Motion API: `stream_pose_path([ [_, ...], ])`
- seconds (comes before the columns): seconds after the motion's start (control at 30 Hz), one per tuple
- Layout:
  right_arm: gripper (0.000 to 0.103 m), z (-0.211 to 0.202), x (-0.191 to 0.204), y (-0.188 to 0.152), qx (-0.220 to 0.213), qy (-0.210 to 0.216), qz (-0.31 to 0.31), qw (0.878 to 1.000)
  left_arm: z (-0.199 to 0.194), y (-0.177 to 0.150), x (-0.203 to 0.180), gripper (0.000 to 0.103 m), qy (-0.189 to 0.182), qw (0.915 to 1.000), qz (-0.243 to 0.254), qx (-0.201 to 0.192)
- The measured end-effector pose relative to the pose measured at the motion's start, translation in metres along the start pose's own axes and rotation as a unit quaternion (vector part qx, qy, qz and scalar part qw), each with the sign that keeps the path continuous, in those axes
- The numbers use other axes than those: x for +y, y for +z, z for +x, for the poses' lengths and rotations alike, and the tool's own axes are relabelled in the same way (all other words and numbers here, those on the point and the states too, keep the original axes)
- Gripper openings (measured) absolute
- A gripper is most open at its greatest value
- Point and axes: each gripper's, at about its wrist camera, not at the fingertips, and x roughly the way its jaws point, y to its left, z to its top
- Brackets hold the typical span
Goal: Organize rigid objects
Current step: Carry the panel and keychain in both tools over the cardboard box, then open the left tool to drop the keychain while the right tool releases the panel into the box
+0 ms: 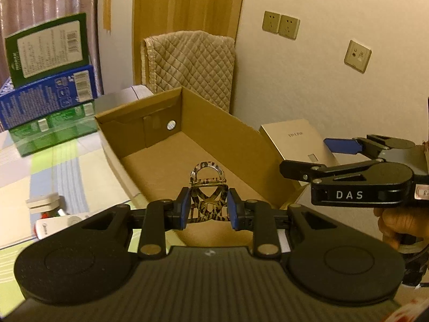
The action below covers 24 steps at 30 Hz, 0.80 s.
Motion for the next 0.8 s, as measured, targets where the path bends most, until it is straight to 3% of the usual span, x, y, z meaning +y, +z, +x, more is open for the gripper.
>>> stream_pose_path([
  [0.23, 0.085, 0.01, -0.009, 0.0, 0.007, -0.001, 0.005, 1.0, 0.018, 0.0, -0.005, 0.025, -0.007, 0.9999, 0.006, 0.01],
  [0.3, 0.085, 0.011, -0.009, -0.001, 0.008, -0.001, 0.01, 1.0, 0.019, 0.001, -0.004, 0.032, -0.009, 0.9999, 0.007, 0.007],
  [0.8, 0.085, 0.016, 0.002, -0.002, 0.016, 0.017, 0.013, 1.0, -0.019, -0.011, 0.014, 0.035, 0.029, 0.9991, -0.028, -0.011],
])
